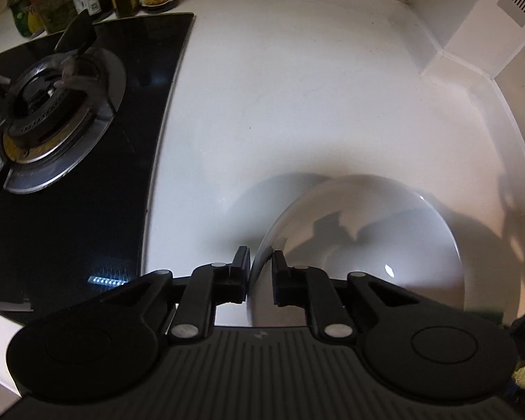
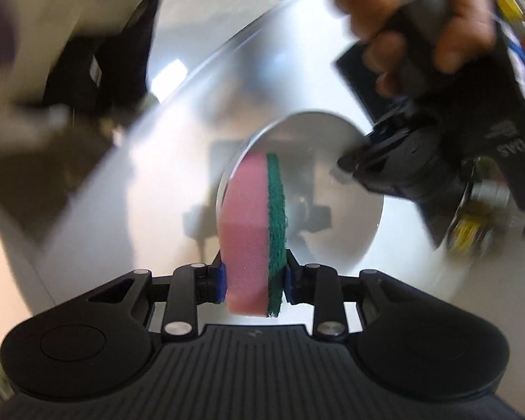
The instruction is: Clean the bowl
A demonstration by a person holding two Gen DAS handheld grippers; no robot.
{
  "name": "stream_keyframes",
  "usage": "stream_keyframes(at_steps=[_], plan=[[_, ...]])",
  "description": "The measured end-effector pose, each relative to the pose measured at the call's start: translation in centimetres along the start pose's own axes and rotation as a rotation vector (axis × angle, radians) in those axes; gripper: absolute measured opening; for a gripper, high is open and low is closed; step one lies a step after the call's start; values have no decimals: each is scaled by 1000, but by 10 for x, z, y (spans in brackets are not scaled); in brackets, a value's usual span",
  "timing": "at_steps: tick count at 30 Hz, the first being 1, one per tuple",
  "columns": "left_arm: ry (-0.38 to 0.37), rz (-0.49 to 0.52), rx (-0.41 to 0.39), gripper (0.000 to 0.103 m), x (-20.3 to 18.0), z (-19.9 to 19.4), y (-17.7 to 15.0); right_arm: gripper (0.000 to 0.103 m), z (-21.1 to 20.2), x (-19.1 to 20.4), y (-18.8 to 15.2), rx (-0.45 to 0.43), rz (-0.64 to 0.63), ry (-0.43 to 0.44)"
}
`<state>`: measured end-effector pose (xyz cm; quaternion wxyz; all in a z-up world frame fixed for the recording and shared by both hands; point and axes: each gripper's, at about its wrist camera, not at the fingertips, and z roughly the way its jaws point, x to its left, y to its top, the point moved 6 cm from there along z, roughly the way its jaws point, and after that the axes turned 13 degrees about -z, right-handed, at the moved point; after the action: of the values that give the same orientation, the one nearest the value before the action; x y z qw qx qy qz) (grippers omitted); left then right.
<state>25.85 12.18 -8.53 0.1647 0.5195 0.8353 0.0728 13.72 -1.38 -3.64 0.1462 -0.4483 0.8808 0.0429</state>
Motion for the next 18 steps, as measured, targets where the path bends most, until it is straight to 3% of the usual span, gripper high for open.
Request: stream_keyframes(at_steps=[2,3,6,10,13,18], plan=[[-18,16,7,12,2,1,2,26,-2,-10,-1,-61,131,6],[-24,24,8,12,2,2,2,25,-1,-15,-4,-68,160,-42],[-17,45,3,8,1,1,1,26,9,-16,-19,138,-62,-286],[-12,73,-5,6,-2,0,-2,25,32,-1,-26,288,-522,-472],[-6,82,-6,6,-2,-1,4,25,51,12,-37,377,-753,-489],[-8,84,-8,5,1,3,8,26,54,31,-48,414,-790,-362]])
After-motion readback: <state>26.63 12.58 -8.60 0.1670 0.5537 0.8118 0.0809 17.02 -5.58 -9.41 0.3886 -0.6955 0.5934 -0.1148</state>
